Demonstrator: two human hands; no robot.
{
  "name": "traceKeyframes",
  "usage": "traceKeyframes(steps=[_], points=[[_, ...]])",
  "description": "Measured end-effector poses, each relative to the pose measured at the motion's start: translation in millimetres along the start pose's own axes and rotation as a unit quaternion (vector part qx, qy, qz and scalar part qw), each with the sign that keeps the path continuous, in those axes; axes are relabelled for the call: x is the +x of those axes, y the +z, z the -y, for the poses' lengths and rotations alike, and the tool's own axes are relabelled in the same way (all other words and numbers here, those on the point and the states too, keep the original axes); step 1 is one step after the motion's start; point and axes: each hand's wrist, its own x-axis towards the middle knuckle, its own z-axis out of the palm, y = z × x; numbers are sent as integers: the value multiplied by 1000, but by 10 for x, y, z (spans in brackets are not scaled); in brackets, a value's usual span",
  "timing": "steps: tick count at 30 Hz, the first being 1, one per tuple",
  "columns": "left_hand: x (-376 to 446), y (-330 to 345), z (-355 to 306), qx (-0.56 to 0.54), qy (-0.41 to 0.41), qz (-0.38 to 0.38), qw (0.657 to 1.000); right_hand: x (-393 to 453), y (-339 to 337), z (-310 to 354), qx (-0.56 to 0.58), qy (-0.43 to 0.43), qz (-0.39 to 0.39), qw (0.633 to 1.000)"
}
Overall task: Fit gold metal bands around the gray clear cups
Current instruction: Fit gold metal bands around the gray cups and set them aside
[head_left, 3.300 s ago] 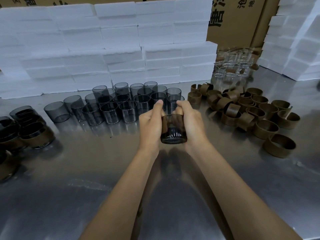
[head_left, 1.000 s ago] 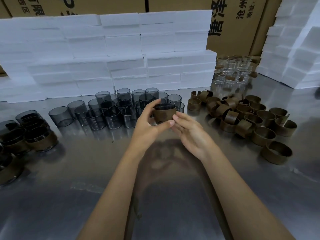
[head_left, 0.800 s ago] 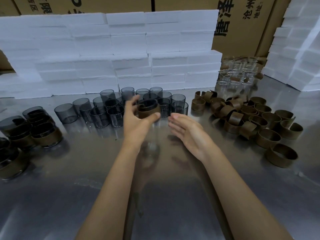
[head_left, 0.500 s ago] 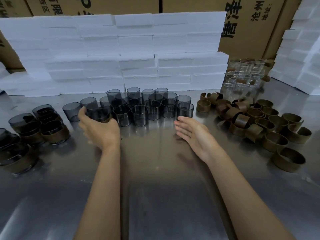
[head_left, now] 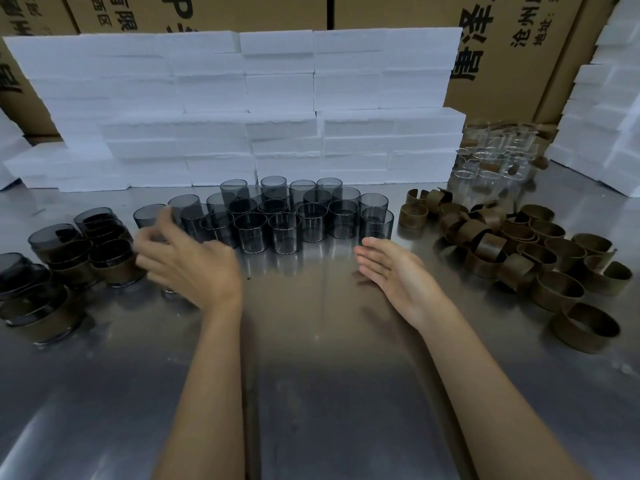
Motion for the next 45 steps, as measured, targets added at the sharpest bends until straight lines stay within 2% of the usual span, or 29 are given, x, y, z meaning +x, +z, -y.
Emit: traceKeyframes(steps=[2,4,5,10,14,18,26,33,37,40,43,45], points=[[-73,39,-23,-87,65,51,993,0,5,6,3,2,-2,1000],[-110,79,9,-137,29,125,982,-6,5,10,8,7,-3,1000],[-110,99,40,-141,-2,139,980,-9,2,10,11,9,-4,1000],[21,139,154,-131,-109,134,976,-20,-19,10,18,12,-5,1000],[168,201,283,-124,-88,165,975,-8,-25,11,26,15,-2,1000],[445,313,485,-71,-81,191,976,26,-20,14,32,16,-2,999],[928,506,657,-20,-106,255,961,87,-17,9,31,21,0,999],[999,644,698,-14,-79,193,978,99,-9,16,25,20,1,999],[878,605,627,-14,-33,153,988,94,0,17,22,17,0,1000],[778,513,509,-21,23,86,996,88,7,14,21,17,-1,1000],[702,389,253,-80,77,38,993,81,11,17,19,16,1,1000],[594,291,-10,-157,98,50,981,70,16,24,16,14,0,1000]])
